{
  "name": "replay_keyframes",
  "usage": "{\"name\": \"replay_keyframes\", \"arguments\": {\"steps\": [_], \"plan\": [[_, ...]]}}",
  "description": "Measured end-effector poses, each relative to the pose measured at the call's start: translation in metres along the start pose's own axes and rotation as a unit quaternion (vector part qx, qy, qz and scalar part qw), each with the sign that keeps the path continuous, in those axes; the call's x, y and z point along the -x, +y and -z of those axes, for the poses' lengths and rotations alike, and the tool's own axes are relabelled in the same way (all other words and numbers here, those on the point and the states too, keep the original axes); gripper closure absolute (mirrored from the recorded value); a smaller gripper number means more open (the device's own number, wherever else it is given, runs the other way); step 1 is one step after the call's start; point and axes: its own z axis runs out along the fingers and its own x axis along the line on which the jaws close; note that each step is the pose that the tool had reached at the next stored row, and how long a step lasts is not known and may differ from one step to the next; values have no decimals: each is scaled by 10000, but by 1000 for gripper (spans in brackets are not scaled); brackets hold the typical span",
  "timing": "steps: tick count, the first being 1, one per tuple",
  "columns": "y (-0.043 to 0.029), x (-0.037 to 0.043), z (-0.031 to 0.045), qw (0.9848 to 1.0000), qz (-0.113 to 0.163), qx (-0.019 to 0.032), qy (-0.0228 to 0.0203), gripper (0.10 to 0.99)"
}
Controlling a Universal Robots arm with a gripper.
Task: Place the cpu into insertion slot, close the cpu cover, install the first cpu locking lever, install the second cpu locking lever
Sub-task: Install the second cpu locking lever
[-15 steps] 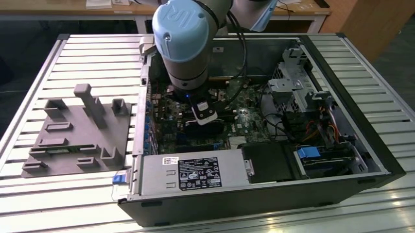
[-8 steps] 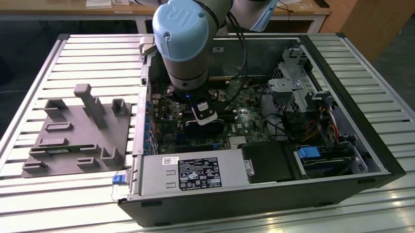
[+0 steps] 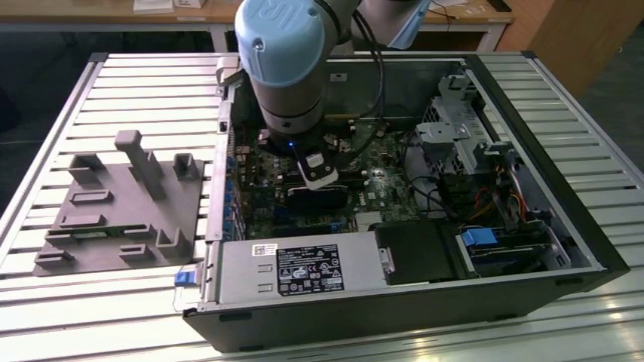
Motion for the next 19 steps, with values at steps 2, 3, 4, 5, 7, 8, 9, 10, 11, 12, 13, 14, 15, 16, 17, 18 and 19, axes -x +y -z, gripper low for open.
{"name": "replay_keyframes", "arguments": {"steps": [2, 3, 4, 5, 7, 8, 9, 10, 11, 12, 13, 14, 15, 16, 17, 18, 19], "plan": [[22, 2, 59, 10000, 1, 0, -2, 984], [33, 3, 87, 10000, 2, 1, -4, 984], [43, 4, 116, 10000, 2, 2, -6, 984], [53, 4, 142, 10000, 4, 2, -11, 984], [64, 5, 169, 10000, 6, -41, -24, 984], [67, 5, 179, 10000, 6, -87, -33, 984], [69, 8, 185, 9999, 4, -133, -44, 984], [72, 14, 189, 9998, -1, -186, -58, 984], [75, 22, 191, 9997, -8, -247, -75, 984], [78, 32, 192, 9995, -16, -306, -91, 984], [82, 44, 191, 9993, -23, -365, -106, 984], [85, 59, 190, 9991, -29, -410, -119, 984], [91, 78, 187, 9989, -34, -442, -128, 984], [97, 100, 185, 9989, -36, -459, -132, 984], [104, 124, 181, 9988, -38, -468, -132, 984], [111, 150, 178, 9988, -38, -473, -131, 984], [119, 176, 174, 9988, -39, -475, -128, 984]]}}
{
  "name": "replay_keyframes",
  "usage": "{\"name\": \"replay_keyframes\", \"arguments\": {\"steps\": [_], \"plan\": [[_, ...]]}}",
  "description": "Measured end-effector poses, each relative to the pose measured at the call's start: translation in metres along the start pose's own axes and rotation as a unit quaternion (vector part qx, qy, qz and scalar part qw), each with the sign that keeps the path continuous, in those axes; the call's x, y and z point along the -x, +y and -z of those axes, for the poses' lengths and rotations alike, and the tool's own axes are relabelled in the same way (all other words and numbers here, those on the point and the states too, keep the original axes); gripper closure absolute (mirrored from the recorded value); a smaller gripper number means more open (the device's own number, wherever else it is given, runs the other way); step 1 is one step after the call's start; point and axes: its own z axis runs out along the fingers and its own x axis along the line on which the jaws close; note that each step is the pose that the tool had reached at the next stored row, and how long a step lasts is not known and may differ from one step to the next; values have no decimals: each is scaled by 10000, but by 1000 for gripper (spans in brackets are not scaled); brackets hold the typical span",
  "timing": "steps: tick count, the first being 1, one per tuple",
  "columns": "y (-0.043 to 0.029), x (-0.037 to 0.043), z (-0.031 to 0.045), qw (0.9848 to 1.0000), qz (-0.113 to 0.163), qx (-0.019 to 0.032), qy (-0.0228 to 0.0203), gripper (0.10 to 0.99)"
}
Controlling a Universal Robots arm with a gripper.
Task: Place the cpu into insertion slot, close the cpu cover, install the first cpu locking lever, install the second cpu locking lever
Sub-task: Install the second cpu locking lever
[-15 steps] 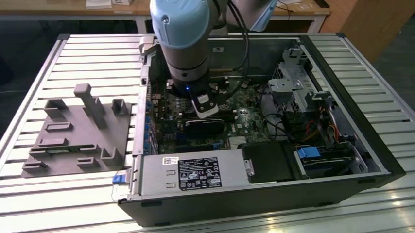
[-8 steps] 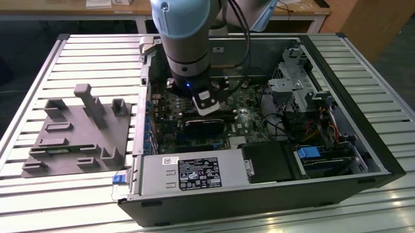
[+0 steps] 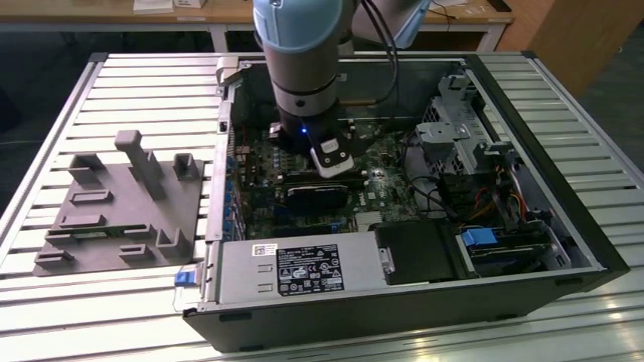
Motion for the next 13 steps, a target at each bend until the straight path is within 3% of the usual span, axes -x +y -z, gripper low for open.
{"name": "replay_keyframes", "arguments": {"steps": [6, 13], "plan": [[67, 131, -24, 10000, -4, -26, 23, 984], [183, 192, -58, 9999, 6, -156, 11, 984]]}}
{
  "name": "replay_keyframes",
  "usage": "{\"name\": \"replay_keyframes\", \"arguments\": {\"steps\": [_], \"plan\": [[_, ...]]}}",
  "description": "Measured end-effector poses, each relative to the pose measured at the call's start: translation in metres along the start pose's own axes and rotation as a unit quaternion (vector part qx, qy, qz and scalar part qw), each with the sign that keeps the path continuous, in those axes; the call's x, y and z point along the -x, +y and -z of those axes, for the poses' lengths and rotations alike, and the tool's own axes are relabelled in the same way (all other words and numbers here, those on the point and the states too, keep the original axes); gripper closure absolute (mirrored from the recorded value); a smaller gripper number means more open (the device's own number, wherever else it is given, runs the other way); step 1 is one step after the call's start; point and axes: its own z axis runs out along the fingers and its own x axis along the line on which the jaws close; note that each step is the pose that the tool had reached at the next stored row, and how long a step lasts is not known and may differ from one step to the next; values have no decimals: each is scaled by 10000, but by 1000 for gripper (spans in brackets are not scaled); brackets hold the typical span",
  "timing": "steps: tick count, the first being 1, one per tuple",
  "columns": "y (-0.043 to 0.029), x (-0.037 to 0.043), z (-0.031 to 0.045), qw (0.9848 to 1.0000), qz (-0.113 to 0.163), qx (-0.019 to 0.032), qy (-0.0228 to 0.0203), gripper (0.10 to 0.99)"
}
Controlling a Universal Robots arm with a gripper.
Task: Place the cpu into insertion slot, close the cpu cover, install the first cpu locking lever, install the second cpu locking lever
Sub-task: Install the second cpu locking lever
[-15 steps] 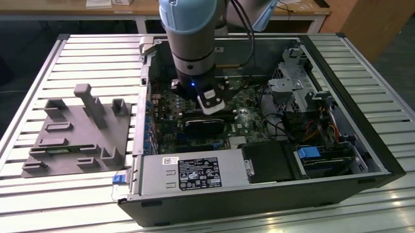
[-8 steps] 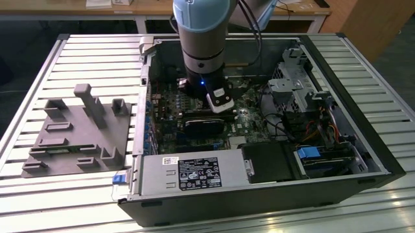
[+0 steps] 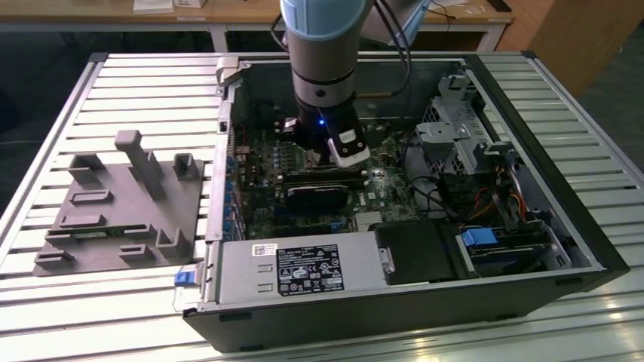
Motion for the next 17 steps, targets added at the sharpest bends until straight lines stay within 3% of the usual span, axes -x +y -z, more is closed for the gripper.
{"name": "replay_keyframes", "arguments": {"steps": [6, 17], "plan": [[147, 0, -34, 9998, 17, -185, -33, 984], [327, 53, -78, 9995, 24, -298, -37, 984]]}}
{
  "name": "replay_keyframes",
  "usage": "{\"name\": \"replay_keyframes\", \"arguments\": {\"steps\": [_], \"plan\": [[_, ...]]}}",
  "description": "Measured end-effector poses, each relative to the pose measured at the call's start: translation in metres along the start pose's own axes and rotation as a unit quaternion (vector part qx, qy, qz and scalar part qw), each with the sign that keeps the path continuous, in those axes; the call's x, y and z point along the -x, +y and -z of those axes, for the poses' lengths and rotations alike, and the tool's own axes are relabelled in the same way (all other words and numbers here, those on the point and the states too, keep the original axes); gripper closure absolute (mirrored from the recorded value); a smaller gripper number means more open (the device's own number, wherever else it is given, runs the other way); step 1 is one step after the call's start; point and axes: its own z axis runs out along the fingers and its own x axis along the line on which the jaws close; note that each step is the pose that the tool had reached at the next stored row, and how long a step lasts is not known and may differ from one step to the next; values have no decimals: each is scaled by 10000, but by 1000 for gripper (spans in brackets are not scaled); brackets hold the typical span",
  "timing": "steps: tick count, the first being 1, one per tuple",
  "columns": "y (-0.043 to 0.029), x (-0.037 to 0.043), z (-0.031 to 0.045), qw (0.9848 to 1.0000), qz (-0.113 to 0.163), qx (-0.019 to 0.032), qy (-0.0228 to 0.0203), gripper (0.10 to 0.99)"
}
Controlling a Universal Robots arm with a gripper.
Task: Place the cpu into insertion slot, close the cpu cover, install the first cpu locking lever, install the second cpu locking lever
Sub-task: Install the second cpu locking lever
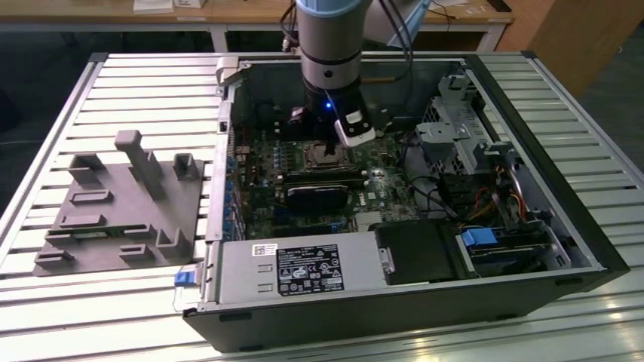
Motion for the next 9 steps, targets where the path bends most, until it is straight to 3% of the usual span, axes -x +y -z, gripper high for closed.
{"name": "replay_keyframes", "arguments": {"steps": [9], "plan": [[27, 11, -5, 10000, 2, -29, -3, 984]]}}
